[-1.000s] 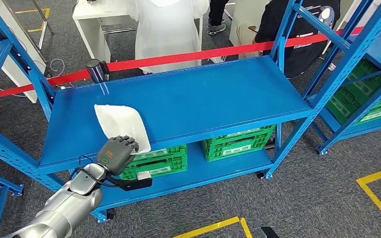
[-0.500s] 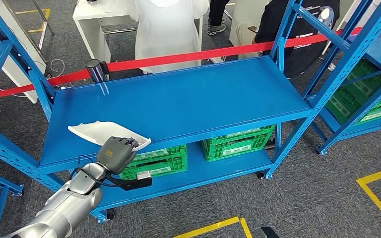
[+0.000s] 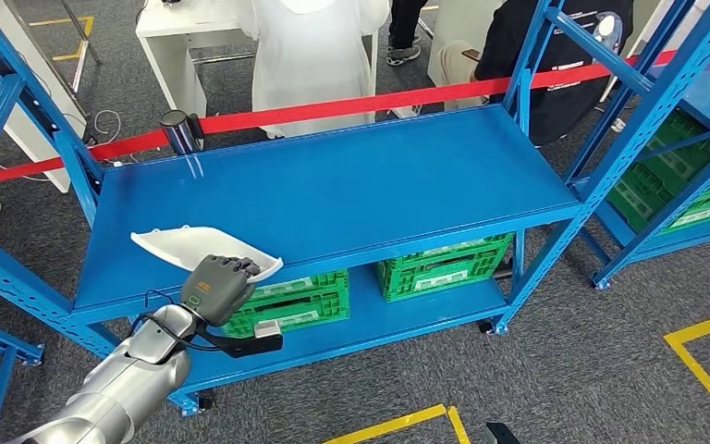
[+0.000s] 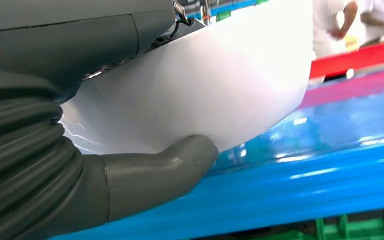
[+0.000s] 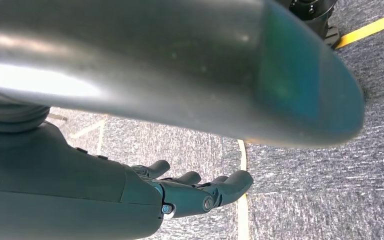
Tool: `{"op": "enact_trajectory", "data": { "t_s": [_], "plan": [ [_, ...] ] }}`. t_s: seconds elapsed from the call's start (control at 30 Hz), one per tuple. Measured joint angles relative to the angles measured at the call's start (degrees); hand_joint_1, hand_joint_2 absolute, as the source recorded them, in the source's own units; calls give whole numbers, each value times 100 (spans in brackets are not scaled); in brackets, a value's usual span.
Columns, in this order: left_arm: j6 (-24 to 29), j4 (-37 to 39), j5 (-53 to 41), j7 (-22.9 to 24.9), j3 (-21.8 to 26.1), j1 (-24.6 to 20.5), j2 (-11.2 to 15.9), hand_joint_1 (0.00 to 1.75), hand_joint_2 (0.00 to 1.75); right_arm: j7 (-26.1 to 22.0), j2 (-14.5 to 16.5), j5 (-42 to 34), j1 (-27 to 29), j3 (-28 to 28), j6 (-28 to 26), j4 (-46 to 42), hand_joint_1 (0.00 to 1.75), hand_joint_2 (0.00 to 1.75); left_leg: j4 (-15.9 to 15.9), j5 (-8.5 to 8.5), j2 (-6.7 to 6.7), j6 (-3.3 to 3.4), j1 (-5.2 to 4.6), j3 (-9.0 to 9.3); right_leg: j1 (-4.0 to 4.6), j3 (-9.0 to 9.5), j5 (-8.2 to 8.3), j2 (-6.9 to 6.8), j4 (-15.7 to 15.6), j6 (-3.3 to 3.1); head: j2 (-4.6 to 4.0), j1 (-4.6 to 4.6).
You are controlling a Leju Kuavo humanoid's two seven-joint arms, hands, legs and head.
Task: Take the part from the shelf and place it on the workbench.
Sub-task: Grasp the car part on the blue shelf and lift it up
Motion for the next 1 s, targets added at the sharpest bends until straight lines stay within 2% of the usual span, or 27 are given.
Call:
{"op": "enact_trajectory", "data": {
  "t_s": [0.17, 0.33, 0.5, 0.63, 0.87, 1.0],
  "plan": [
    [447, -11, 113, -113, 143, 135, -33, 175, 175, -4, 0, -11, 0, 0, -3, 0, 0, 0, 0, 0, 0, 0, 0, -2, 0, -3, 0, 1, 0, 0, 0, -1],
    [377, -24, 425, -208, 334, 155, -91, 175, 175, -13, 0, -14, 0, 0, -5, 1, 0, 0, 0, 0, 0, 0, 0, -4, 0, -7, 0, 1, 0, 0, 0, 0],
    [335, -206, 1325, -960, 895, 153, -317, 175, 175, -9, 2, -35, -1, -14, -28, 1, 0, 0, 1, 0, -3, 0, -1, -10, -1, -8, 0, -3, 0, 1, 0, 1],
    [333, -330, 1393, -1022, 1181, 152, -438, 175, 175, -9, 2, -39, 5, -29, -29, 1, 0, 0, 1, -1, 2, 1, -1, -9, -2, -12, 1, 2, 0, 1, 0, 0],
    [339, -418, 1450, -1097, 1356, 154, -484, 175, 175, -9, 2, -38, 4, -38, -29, 2, 0, 0, 0, 0, 2, 0, 0, -10, 1, -14, 0, 2, 0, 0, 0, -1],
    [322, -659, 2112, -1629, 1542, 178, -530, 175, 175, -42, 1, -27, 5, -39, -43, 0, 0, 0, 1, 0, 0, 0, 0, -13, 1, -15, 0, 0, 0, 0, 0, 0]
  ]
}}
